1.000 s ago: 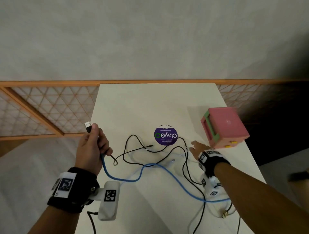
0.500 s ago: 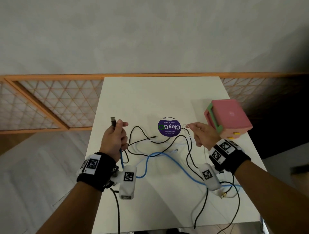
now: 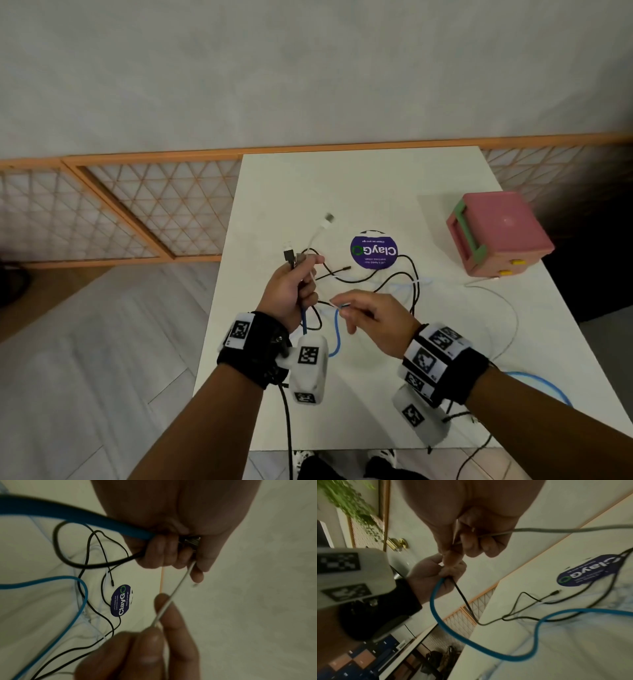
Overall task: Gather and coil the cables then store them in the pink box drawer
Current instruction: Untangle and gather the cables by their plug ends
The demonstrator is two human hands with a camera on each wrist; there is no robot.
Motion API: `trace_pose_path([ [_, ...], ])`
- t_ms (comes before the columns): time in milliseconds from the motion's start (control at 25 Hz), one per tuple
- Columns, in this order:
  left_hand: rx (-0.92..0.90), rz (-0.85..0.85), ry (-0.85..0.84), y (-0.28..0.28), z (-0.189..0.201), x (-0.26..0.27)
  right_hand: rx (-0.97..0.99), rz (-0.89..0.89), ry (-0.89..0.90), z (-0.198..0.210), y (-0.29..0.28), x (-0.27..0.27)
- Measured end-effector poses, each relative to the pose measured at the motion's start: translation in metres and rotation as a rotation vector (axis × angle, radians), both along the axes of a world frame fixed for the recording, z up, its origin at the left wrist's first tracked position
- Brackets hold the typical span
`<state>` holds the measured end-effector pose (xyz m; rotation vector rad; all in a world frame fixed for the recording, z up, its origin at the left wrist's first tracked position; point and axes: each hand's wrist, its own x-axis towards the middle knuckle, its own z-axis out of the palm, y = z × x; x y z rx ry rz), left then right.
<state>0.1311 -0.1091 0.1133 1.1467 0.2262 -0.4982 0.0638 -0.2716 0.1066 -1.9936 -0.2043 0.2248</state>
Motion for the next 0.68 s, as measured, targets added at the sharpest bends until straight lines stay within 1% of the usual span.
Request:
trace_pose_path([
  [80, -0.042, 0.051, -0.013, 0.006, -0.005, -0.002, -0.037, -0.011, 0.013, -0.011, -0.005, -0.006],
  [160, -0.045, 0.078, -0.005, 0.007, -0.004, -0.002, -0.057, -0.014, 0.022, -0.019, -0.011, -0.011],
  [280, -0.077, 0.138, 0.031, 0.012, 0.000, 0.004, -0.097, 0.010, 0.045, -0.025, -0.017, -0.017],
  [400, -0.069, 0.153, -0.002, 0.012, -0.001, 0.008, -0.098, -0.021, 0.069, -0.028, -0.021, -0.019],
  [480, -0.104, 0.178, -0.002, 0.007, -0.005, 0.006, -0.121, -0.016, 0.088, -0.029, -0.019, -0.020],
  [600, -0.234, 0.301, 0.016, 0.019, -0.004, 0.017, -0.241, 0.018, 0.205, -0.028, -0.030, -0.024],
  [680, -0.223, 0.370, -0.028, 0.039, 0.000, 0.033, -0.387, -0.029, 0.277, -0.027, -0.066, -0.026],
])
